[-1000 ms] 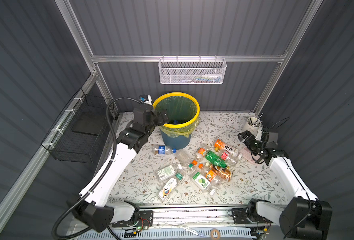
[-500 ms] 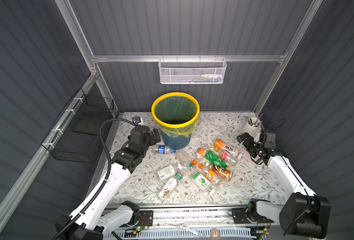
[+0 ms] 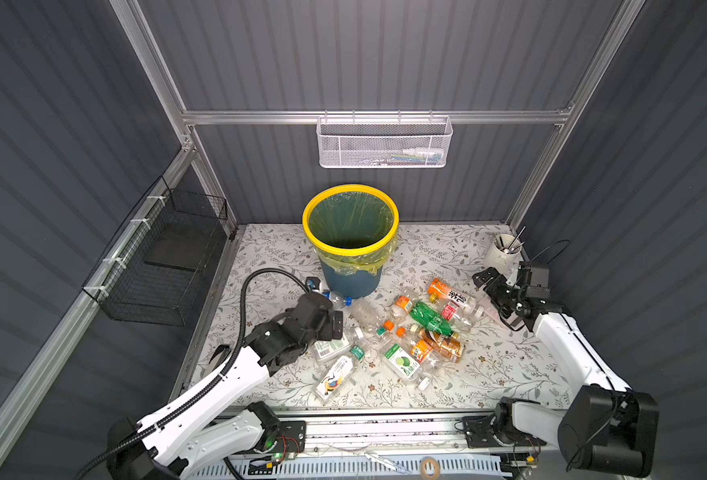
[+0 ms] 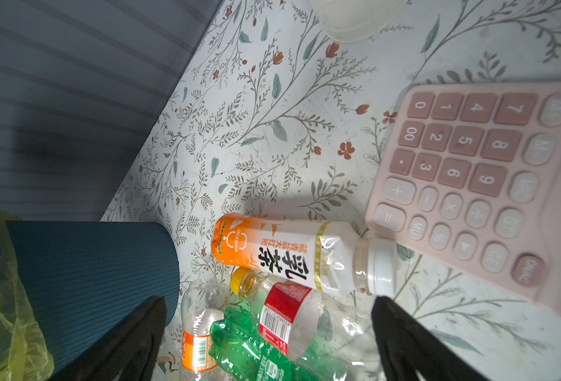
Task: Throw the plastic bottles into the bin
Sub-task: 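Lower the left gripper and grasp the clear green-labelled tea bottle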
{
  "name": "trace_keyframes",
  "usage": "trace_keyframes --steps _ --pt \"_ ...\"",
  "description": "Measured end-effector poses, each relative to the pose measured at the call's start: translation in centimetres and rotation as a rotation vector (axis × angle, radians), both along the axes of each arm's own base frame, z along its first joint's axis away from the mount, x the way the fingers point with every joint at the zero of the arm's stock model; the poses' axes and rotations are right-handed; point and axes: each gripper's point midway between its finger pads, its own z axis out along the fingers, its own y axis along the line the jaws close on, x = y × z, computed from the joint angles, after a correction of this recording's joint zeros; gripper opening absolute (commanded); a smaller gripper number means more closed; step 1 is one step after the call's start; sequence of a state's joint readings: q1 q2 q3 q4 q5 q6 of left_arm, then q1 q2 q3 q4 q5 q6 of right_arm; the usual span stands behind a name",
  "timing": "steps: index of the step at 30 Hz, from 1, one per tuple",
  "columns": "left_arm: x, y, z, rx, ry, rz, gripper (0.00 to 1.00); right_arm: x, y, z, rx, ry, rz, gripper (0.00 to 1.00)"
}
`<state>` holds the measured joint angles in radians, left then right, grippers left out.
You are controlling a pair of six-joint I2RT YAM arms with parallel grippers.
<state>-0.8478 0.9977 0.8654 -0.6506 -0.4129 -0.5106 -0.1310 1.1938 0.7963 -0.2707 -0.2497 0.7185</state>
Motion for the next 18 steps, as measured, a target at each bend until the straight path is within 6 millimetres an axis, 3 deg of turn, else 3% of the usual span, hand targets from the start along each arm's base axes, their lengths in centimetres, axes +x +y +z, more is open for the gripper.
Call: trace_keyframes --steps 4,12,18 --pt "-3.0 -2.3 -1.7 0.05 0.043 -0.098 0.99 0.0 -0.1 0.0 -0.003 0.0 -0.002 0.99" --pt "-7.9 -4.9 -6.2 0.177 0.137 -0.204 0.99 -0.2 -0.1 -0.3 -0.003 0.006 -0.003 0.99" --pt "-9.9 -4.6 -9.0 0.247 0.191 -0.205 0.99 -0.2 -0.1 -0.3 -0.005 0.006 -0.004 0.99"
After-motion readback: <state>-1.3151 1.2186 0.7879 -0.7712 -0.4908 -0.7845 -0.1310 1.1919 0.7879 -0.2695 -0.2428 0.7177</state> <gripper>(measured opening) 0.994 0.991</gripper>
